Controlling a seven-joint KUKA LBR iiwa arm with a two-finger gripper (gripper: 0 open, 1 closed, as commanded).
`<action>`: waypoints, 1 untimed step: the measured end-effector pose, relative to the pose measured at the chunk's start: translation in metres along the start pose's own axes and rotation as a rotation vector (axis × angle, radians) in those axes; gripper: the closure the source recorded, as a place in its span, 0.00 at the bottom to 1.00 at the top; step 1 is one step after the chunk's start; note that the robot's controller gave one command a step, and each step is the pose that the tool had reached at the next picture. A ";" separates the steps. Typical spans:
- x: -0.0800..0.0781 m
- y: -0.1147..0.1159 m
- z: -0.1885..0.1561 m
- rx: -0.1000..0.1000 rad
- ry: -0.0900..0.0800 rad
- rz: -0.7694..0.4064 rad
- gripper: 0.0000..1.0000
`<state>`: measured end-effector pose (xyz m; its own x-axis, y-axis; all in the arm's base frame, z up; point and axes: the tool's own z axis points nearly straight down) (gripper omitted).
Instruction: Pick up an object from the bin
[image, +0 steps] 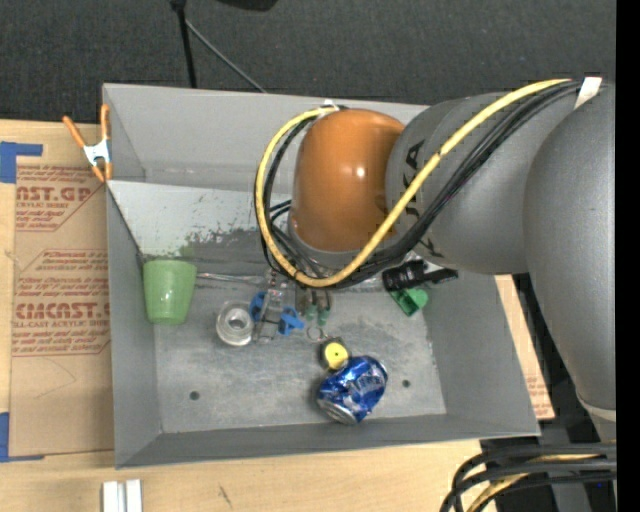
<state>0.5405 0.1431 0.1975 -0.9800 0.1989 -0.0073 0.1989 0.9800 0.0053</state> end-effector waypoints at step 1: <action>-0.019 0.012 -0.023 0.004 0.003 -0.045 1.00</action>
Offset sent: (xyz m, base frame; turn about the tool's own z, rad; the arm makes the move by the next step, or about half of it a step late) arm 0.0190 0.0071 0.0228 -0.0443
